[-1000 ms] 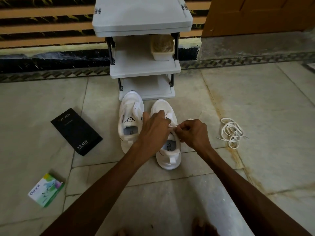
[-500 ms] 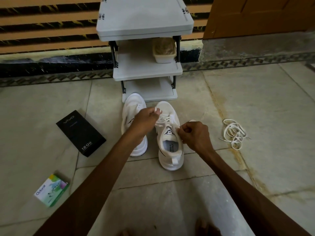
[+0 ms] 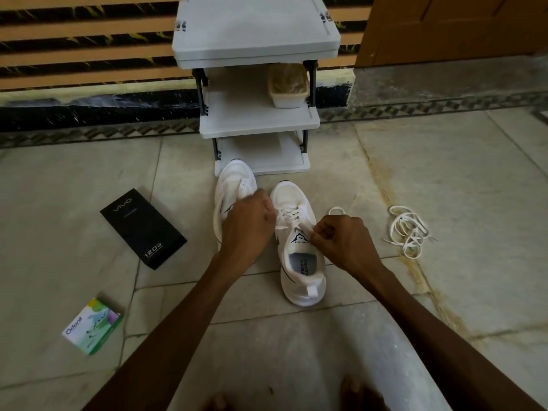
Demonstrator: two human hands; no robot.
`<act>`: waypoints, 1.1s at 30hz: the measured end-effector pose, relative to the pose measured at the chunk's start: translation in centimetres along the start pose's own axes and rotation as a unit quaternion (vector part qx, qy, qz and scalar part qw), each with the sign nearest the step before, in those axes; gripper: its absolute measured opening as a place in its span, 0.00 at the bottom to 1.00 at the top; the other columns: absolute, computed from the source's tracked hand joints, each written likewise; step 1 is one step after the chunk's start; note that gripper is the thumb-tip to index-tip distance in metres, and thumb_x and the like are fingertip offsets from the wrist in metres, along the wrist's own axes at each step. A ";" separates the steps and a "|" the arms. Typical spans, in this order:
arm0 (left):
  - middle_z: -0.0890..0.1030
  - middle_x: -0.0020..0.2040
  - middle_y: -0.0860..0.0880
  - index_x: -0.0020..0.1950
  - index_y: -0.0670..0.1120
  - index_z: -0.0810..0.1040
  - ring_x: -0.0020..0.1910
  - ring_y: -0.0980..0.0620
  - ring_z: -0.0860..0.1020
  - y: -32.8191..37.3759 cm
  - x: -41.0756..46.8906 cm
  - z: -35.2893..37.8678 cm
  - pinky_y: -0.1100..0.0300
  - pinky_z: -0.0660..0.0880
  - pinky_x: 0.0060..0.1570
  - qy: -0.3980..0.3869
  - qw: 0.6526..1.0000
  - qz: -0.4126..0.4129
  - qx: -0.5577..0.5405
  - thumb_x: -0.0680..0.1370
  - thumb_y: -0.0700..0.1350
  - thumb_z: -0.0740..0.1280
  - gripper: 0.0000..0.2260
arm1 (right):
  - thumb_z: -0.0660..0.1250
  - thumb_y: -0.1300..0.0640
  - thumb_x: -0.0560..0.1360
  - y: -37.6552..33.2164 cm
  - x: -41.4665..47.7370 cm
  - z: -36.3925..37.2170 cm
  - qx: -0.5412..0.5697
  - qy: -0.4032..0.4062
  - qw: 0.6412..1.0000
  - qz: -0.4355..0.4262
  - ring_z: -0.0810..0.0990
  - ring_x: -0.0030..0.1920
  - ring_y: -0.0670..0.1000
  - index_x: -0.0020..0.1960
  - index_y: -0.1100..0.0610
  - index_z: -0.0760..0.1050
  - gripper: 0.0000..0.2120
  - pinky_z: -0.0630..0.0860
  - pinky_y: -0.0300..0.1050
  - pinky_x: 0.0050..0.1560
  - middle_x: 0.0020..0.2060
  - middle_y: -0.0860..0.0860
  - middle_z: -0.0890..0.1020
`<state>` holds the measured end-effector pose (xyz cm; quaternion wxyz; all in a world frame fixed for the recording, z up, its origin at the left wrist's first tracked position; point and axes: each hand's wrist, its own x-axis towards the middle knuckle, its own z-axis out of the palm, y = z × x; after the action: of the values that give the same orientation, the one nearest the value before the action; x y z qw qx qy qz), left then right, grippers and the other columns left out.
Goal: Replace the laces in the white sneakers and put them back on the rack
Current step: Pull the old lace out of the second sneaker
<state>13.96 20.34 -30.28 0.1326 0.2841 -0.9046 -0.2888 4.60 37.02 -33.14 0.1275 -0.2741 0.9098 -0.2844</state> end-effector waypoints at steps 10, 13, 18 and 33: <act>0.78 0.47 0.47 0.63 0.45 0.63 0.46 0.45 0.81 1.2 -1.6 2.7 0.64 0.69 0.34 -0.041 0.998 -0.048 -0.023 0.74 0.43 0.70 0.21 | 0.67 0.52 0.74 -1.8 0.3 1.4 -0.062 0.068 0.996 0.007 0.77 0.31 0.50 0.56 0.53 0.70 0.13 0.76 0.45 0.33 0.33 0.49 0.78; 0.77 0.45 0.46 0.60 0.44 0.64 0.46 0.42 0.80 -0.1 -1.2 1.7 0.57 0.71 0.37 -0.041 0.988 -0.121 -0.088 0.73 0.42 0.69 0.20 | 0.68 0.59 0.70 -0.1 0.2 1.2 -0.085 0.071 0.993 0.035 0.78 0.32 0.55 0.57 0.53 0.65 0.19 0.75 0.47 0.32 0.33 0.51 0.77; 0.79 0.45 0.44 0.58 0.47 0.65 0.46 0.44 0.79 -1.8 -1.3 0.7 0.56 0.71 0.43 -0.004 0.989 -0.124 -0.081 0.72 0.41 0.71 0.20 | 0.67 0.62 0.72 4.7 -0.6 -0.4 -0.077 0.056 0.993 0.076 0.79 0.30 0.54 0.52 0.55 0.74 0.09 0.73 0.43 0.31 0.28 0.52 0.78; 0.75 0.42 0.49 0.57 0.49 0.64 0.39 0.49 0.75 1.0 -1.0 1.9 0.63 0.63 0.29 -0.039 0.997 -0.062 -0.010 0.72 0.44 0.72 0.20 | 0.70 0.47 0.74 -4.5 1.9 1.1 -0.162 -0.036 0.985 -0.041 0.82 0.48 0.54 0.62 0.53 0.74 0.20 0.77 0.46 0.51 0.51 0.54 0.83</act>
<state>13.58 22.47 -31.30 0.0817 0.3265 -0.8869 -0.3164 5.41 32.38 -31.52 0.1021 -0.3383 0.9266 -0.1286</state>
